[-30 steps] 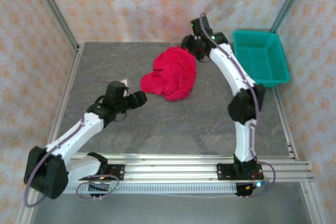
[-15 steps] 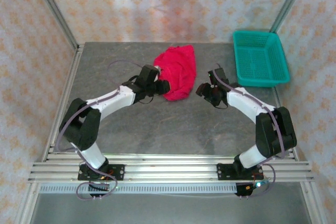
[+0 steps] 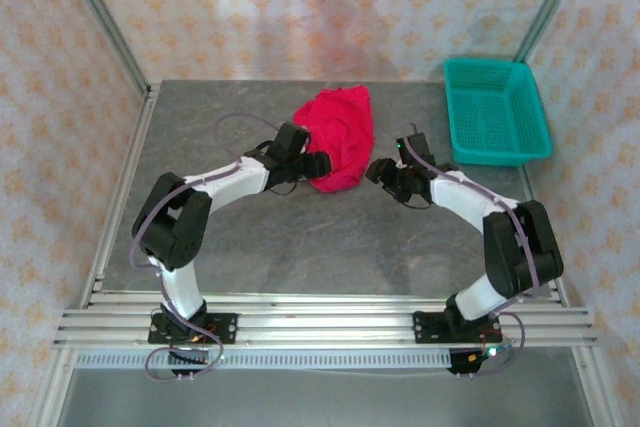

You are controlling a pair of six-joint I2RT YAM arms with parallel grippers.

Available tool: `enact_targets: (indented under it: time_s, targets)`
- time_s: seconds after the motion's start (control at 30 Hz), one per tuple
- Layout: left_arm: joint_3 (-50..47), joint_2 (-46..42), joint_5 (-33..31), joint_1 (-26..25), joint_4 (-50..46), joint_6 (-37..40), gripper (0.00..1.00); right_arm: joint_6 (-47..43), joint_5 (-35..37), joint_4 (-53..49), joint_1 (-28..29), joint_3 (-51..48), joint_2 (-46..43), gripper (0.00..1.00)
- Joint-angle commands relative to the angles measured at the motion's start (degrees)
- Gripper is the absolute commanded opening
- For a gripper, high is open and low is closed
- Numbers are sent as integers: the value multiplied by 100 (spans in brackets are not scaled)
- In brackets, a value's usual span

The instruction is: Fold the inside-out t-shirt

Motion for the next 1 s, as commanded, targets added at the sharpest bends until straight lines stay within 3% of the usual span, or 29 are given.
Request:
enact_targets:
  time_s: [0.0, 0.07, 0.23, 0.3, 0.53, 0.63, 0.67, 0.7, 0.73, 0.83, 0.97]
  targets:
    - [113, 212, -81, 38, 344, -177, 60, 216, -337, 598, 43, -237, 257, 63]
    - [229, 362, -71, 38, 436, -249, 51, 337, -424, 877, 82, -351, 359, 63]
    - [633, 643, -278, 33, 29, -236, 9, 680, -464, 1469, 305, -435, 703, 63]
    - [720, 553, -447, 33, -204, -152, 0, 926, -566, 1880, 407, -410, 942, 63]
    - [952, -15, -959, 34, -1051, 148, 0, 1981, -227, 3530, 583, -68, 1839, 62]
    - [1016, -292, -1081, 86, -1368, 236, 0, 2312, -28, 4142, 591, 191, 2201, 42]
    - [1084, -405, -1038, 141, -1554, 263, 0, 2337, -21, 4130, 589, 344, 2277, 24]
    - [1176, -525, -968, 246, -1774, 289, 0, 2312, -46, 4037, 592, 512, 2312, 8]
    - [1285, -631, -926, 355, -2015, 295, 0, 2247, -105, 3910, 585, 642, 2295, 0]
    - [1664, -1075, -810, 736, -2733, 431, 0, 1872, -287, 3111, 473, 926, 1844, 0]
    - [2044, -1822, -1094, 1052, -3380, 847, 0, 695, -74, 828, 235, 1495, 468, 0]
